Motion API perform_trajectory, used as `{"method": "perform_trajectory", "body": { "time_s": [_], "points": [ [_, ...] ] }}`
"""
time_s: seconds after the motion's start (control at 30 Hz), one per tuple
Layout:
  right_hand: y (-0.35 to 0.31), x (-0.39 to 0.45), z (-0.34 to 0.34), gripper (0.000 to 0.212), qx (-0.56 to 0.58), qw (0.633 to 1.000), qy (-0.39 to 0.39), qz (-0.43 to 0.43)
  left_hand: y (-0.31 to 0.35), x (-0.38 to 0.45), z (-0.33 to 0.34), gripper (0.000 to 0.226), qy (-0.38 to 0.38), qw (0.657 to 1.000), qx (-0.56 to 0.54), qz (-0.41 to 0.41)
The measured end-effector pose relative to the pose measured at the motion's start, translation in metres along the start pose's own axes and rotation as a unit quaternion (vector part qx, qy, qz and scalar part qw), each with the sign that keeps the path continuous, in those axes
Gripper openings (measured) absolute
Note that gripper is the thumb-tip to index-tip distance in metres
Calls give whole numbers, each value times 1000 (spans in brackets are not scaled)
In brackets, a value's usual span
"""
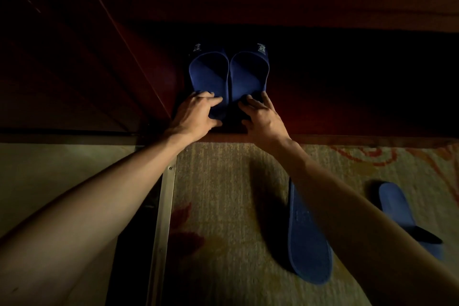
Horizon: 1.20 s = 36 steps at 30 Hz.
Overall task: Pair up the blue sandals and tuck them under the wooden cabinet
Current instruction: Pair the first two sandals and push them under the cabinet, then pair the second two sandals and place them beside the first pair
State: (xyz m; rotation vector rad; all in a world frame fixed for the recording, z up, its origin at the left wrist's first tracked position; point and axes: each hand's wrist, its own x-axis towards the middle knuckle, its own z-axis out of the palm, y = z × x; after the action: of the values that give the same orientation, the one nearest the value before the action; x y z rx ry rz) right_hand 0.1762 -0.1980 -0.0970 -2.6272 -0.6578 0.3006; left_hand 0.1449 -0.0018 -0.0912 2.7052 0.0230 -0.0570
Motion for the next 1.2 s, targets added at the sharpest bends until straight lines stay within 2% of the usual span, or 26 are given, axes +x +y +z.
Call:
{"method": "perform_trajectory", "body": {
  "time_s": [0.27, 0.33, 0.43, 0.53, 0.63, 0.7, 0.9, 1.03, 1.2],
  "points": [
    [4, -2, 8, 56, 19, 999, 18, 24, 1, 0, 0, 71, -9, 1000, -14, -10],
    [5, 4, 1, 57, 16, 999, -9, 28, 6, 1, -3, 71, -20, 999, -12, -22],
    [10, 10, -19, 61, -12, 995, -95, 13, 19, 5, -13, 78, -78, 996, 19, -34],
    [17, -9, -34, 58, 13, 996, -85, 18, 34, -3, -14, 89, -123, 990, 47, -43],
    [34, -54, -37, 55, 73, 996, 2, 54, 56, -31, 7, 78, -45, 995, 84, 37],
    [52, -86, -35, 56, 79, 993, 35, 84, 76, -51, 27, 70, -24, 992, 61, 108],
    [96, -177, -24, 50, 53, 987, 58, 139, 130, -93, 91, 70, -142, 966, 22, 216],
    [116, -225, -12, 69, 17, 986, 51, 159, 147, -113, 117, 75, -165, 936, 99, 295],
    [135, -265, 6, 106, -43, 989, -66, 124, 143, -126, 138, 93, -205, 932, 115, 277]
  ]
}}
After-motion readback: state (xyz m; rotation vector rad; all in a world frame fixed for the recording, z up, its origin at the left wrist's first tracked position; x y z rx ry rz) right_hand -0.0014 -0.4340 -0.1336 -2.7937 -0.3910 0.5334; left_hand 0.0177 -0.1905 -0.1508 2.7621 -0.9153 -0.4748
